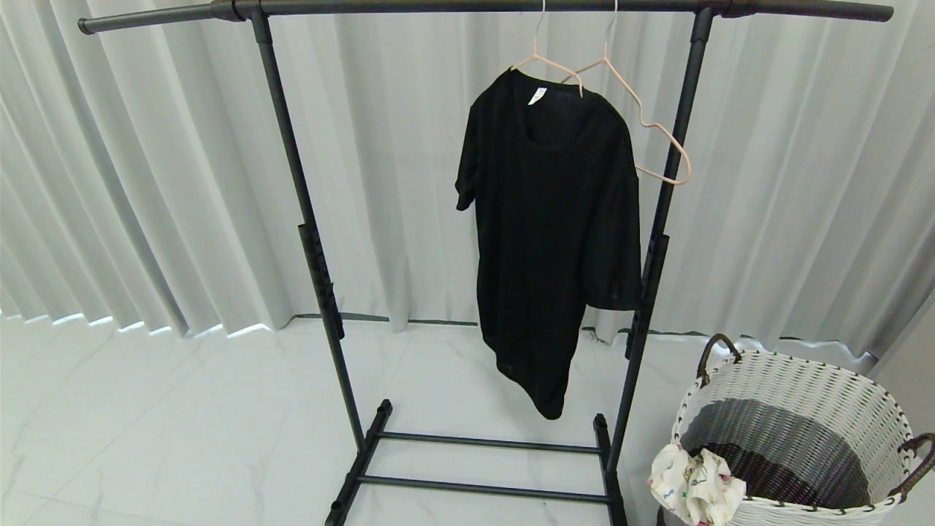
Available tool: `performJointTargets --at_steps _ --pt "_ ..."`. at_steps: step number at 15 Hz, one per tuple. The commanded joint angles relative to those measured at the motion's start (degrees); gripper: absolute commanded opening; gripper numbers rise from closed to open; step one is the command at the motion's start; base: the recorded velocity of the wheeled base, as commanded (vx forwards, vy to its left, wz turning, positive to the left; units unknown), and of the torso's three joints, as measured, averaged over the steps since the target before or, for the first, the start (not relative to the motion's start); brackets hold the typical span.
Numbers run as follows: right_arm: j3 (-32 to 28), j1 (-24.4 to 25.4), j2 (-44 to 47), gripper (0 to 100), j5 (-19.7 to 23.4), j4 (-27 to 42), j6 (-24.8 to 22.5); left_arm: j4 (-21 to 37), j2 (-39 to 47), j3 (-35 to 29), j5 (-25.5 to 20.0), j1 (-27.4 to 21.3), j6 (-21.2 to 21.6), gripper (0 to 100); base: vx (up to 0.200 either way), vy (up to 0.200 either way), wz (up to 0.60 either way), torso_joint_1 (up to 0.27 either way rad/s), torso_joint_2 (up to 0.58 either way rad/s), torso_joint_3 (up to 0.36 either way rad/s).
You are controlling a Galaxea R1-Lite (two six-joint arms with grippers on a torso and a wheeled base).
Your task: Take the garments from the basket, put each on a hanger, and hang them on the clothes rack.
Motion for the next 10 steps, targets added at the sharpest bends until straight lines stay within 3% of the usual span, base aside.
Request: performJointTargets --at_steps 1,4,9,10 --pt "0.76 0.04 -0.05 100 0.04 -0.81 -0.28 0.00 0.11 0.01 -0.05 -0.01 0.15 100 0.000 0.000 0.00 0.000 0.00 0.000" --pt "1.38 0.04 -0.05 100 0.04 -1.33 -0.46 0.00 0.20 0.01 -0.05 -0.01 0.32 100 0.000 0.000 0.00 0.000 0.00 0.000" --pt "6.48 0.04 0.04 100 1.09 -6.26 -2.83 0.00 0.20 0.01 -0.05 -0.27 0.41 100 0.200 0.000 0.00 0.000 0.00 0.005" --pt "7.71 0.04 -0.14 100 2.68 -6.96 -3.71 0.00 0.11 0.01 -0.05 -0.27 0.41 100 0.000 0.000 0.00 0.000 0.00 0.000"
